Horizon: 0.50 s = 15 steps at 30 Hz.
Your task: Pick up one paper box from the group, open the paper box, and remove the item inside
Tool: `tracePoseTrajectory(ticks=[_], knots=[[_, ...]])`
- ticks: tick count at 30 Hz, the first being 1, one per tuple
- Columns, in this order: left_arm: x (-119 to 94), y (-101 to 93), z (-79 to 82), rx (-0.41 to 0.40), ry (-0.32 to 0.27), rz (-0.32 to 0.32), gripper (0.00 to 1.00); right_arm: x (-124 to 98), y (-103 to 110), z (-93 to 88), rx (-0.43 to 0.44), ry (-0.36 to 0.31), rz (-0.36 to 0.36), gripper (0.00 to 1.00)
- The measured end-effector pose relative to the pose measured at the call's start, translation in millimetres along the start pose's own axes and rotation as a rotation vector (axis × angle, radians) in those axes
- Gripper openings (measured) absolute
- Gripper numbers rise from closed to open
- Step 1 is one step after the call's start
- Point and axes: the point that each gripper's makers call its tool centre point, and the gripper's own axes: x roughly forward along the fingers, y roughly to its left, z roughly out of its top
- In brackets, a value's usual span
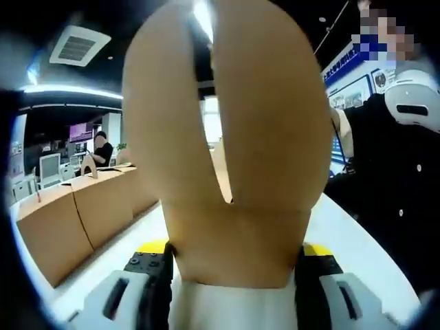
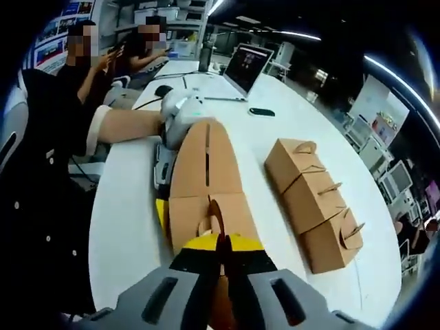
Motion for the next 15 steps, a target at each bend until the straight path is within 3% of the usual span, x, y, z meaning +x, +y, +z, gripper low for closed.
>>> tracePoseTrajectory(ticks=[15], knots=[[-0.4,-0.5,-0.1,0.008,0.002,0.008,0.71,-12.3,2.6,9.0,-0.052,-0.010,0.001,0.03]])
